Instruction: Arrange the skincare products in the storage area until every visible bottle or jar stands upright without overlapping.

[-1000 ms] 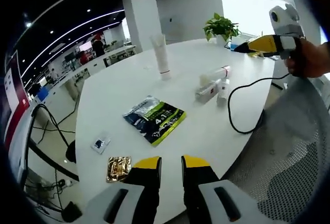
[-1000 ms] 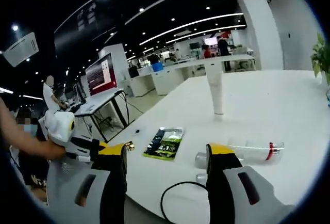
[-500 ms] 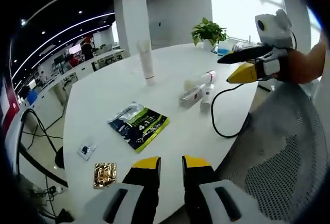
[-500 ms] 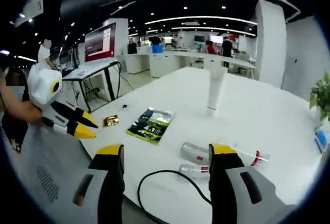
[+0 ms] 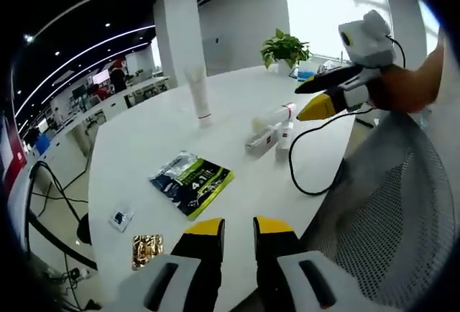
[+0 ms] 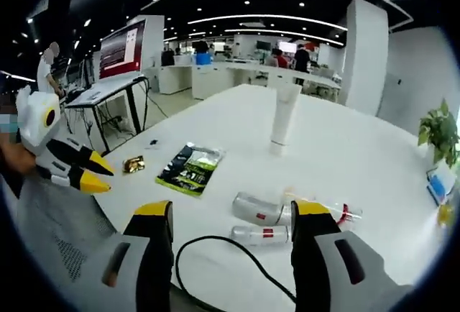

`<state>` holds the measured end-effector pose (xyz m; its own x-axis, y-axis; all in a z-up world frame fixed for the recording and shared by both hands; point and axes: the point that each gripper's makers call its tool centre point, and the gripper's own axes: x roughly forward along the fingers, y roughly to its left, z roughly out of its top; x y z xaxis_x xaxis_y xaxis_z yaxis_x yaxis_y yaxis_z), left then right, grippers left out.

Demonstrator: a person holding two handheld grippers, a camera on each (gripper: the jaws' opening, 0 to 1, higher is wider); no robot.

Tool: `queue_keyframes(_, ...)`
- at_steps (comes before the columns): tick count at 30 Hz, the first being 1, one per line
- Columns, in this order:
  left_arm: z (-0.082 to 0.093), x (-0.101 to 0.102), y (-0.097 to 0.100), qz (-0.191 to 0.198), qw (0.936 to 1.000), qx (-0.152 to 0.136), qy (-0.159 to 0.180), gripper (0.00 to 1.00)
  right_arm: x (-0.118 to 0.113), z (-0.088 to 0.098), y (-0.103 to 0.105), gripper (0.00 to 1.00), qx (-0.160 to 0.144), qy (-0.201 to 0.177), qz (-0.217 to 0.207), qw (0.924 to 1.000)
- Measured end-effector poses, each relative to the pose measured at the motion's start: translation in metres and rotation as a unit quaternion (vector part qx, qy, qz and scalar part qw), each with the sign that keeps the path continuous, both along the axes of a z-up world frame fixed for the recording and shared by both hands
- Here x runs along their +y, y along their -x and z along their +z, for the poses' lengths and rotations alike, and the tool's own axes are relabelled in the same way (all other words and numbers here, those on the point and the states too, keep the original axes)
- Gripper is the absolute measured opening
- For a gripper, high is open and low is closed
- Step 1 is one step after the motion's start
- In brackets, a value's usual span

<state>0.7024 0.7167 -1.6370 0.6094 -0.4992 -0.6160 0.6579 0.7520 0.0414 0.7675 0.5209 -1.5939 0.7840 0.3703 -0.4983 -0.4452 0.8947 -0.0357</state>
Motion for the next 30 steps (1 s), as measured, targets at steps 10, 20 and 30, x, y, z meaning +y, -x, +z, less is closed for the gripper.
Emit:
queue_keyframes(10, 0.005, 0.002, -0.004, 0.007, 0.9999, -0.013, 0.002, 0.16, -0.056, -0.020, -0.054, 0.65, 0.069, 0.080, 0.050, 0.9932)
queue_keyframes(20, 0.003, 0.001, -0.003, 0.000, 0.9999, -0.015, -0.008, 0.16, -0.112, -0.050, -0.096, 0.48, 0.183, 0.103, 0.024, 0.9775)
queue_keyframes(30, -0.002, 0.006, -0.006, 0.012, 0.9997, -0.007, -0.018, 0.16, -0.128, -0.086, -0.106, 0.42, 0.253, 0.204, 0.136, 0.9361)
